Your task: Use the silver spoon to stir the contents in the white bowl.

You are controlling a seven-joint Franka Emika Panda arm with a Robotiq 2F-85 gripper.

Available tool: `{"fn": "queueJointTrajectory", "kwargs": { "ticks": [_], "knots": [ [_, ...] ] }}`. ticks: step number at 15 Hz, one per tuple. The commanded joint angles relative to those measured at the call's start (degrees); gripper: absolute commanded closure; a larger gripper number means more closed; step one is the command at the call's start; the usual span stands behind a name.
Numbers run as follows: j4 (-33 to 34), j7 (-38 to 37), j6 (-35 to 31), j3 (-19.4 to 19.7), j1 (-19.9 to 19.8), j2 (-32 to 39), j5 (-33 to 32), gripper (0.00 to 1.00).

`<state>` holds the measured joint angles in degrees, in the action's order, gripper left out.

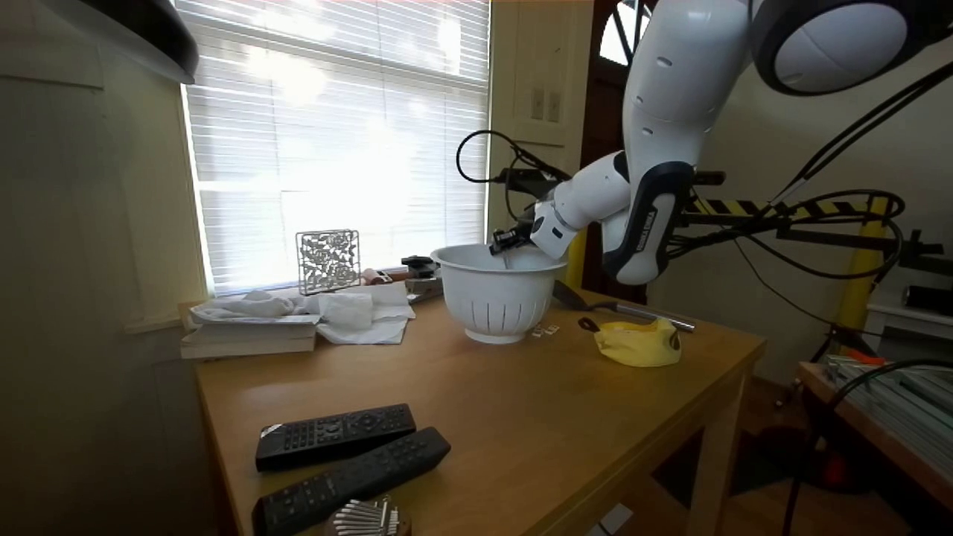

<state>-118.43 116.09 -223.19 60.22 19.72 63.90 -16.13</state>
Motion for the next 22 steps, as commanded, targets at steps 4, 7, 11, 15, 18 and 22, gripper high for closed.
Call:
{"fn": "queueJointTrajectory", "kwargs": {
  "ticks": [4,7,11,15,18,22],
  "knots": [
    [-3.8,5.5,1.0,-2.6,-0.3,-3.8,-0.9,0.98],
    [-5.9,4.7,2.2,-4.7,-0.5,-6.9,-2.6,0.98],
    [-6.7,3.5,1.5,-9.0,-2.2,-10.8,-1.5,0.98],
    [-5.1,3.5,-2.9,-14.6,-6.4,-12.8,0.4,0.98],
    [-3.1,5.3,-8.2,-17.4,-10.0,-12.9,0.9,0.98],
    [1.3,8.6,-14.6,-19.5,-15.3,-12.2,-0.2,0.98]
  ]
}}
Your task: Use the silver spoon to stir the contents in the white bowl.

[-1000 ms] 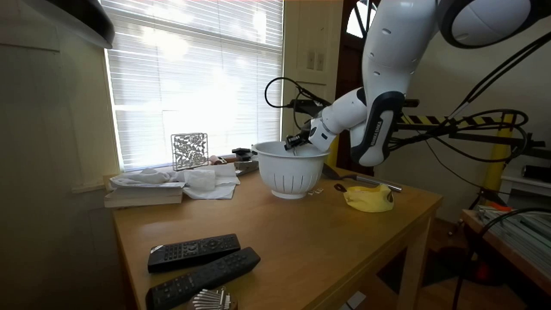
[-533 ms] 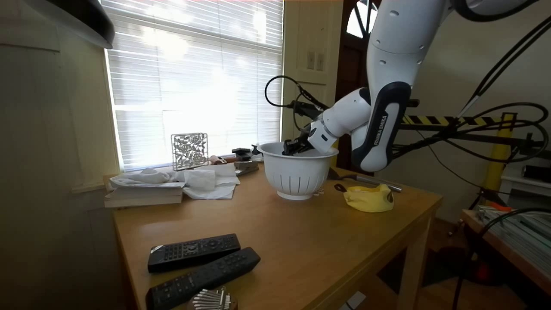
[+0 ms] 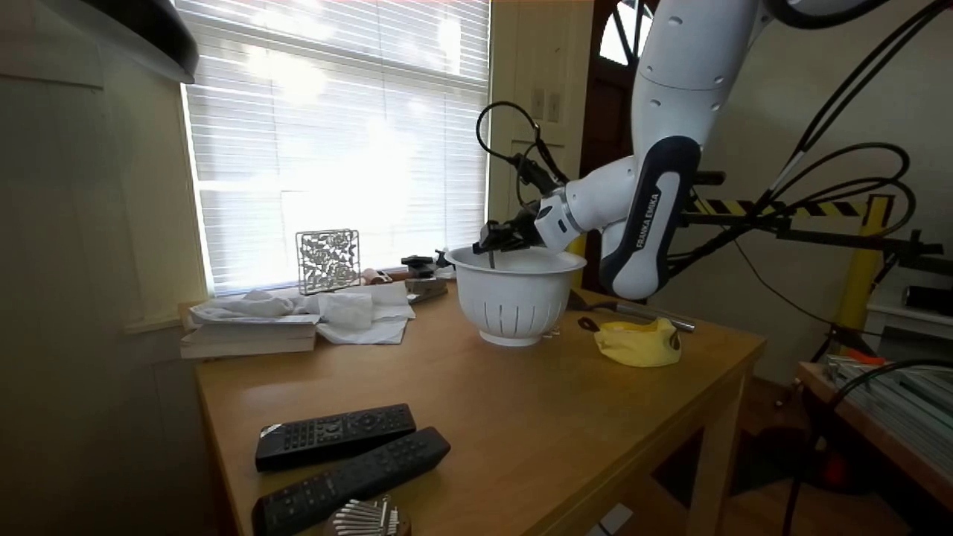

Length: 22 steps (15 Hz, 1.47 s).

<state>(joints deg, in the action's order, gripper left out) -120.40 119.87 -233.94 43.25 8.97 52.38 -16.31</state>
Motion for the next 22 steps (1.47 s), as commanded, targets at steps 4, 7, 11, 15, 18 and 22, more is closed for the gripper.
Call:
{"fn": "queueJointTrajectory", "kwargs": {
  "ticks": [4,7,11,15,18,22],
  "knots": [
    [5.8,10.2,-6.6,-2.9,-8.0,-0.3,-1.2,0.98],
    [4.7,16.1,-4.8,-1.6,-7.9,-0.5,-0.8,0.98],
    [1.6,23.3,0.0,0.5,-6.4,-1.4,0.4,0.98],
    [-1.7,28.3,7.6,2.0,-4.9,-2.9,-0.7,0.98],
    [-3.7,29.4,12.5,1.3,-5.0,-5.6,-3.4,0.98],
    [-6.2,29.1,16.3,-2.5,-7.0,-9.4,-7.2,0.98]
  ]
}}
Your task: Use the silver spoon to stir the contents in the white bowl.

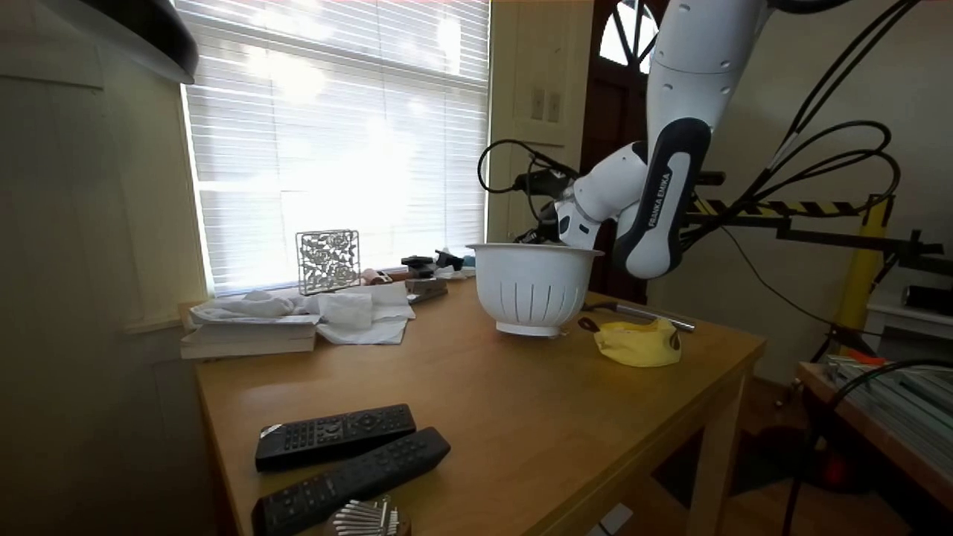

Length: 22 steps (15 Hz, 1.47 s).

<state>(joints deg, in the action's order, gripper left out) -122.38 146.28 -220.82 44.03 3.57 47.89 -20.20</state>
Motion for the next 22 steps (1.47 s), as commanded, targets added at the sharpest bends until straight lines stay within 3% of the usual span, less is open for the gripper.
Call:
{"fn": "queueJointTrajectory", "kwargs": {
  "ticks": [1,6,12,17,22],
  "knots": [
    [-5.1,2.8,3.4,-4.1,-1.9,-5.5,-3.4,0.98],
    [-7.9,3.6,1.3,-8.2,-3.6,-7.8,-2.3,0.98],
    [-9.4,2.6,-4.6,-14.7,-8.3,-8.9,-1.8,0.98],
    [-7.8,1.0,-15.3,-20.7,-14.4,-7.3,-4.6,0.98],
    [-4.3,0.9,-22.4,-22.1,-17.8,-5.8,-8.6,0.98]
  ]
}}
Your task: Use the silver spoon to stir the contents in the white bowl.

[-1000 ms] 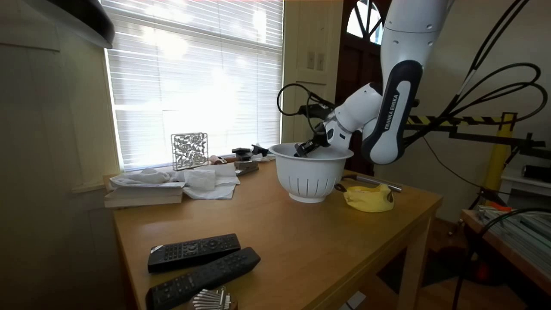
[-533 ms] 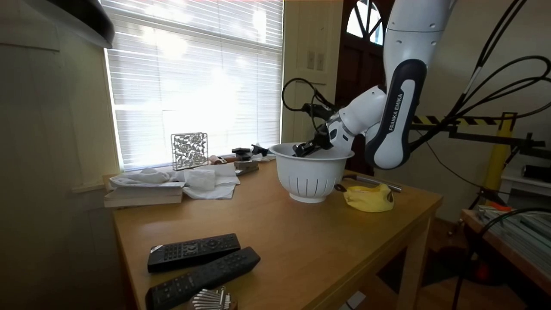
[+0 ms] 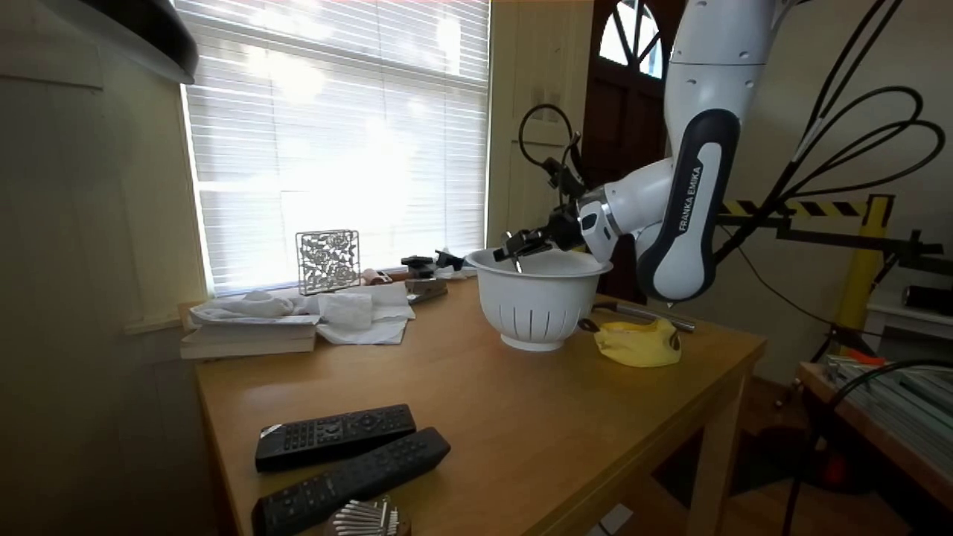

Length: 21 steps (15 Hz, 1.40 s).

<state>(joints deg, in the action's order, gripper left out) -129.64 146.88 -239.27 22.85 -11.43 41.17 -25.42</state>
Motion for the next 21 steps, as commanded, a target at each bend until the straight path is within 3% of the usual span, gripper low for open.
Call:
{"fn": "queueJointTrajectory", "kwargs": {
  "ticks": [1,6,16,17,18,19,20,21],
  "knots": [
    [3.8,0.5,-4.6,-0.8,-3.3,1.3,-4.1,0.98],
    [6.3,2.8,-4.2,0.7,-4.7,2.3,-5.1,0.98],
    [0.1,14.7,0.0,6.2,-0.7,1.9,5.9,0.98],
    [0.6,8.9,-0.6,12.7,4.7,4.1,5.1,0.98],
    [-1.3,14.0,1.4,7.3,0.6,1.6,6.3,0.98],
    [-1.9,13.9,1.9,8.3,1.7,1.8,6.6,0.98],
    [-1.9,9.8,1.9,12.4,5.5,3.1,5.9,0.98],
    [-3.1,12.9,3.4,8.7,3.0,1.3,6.5,0.98]
  ]
}}
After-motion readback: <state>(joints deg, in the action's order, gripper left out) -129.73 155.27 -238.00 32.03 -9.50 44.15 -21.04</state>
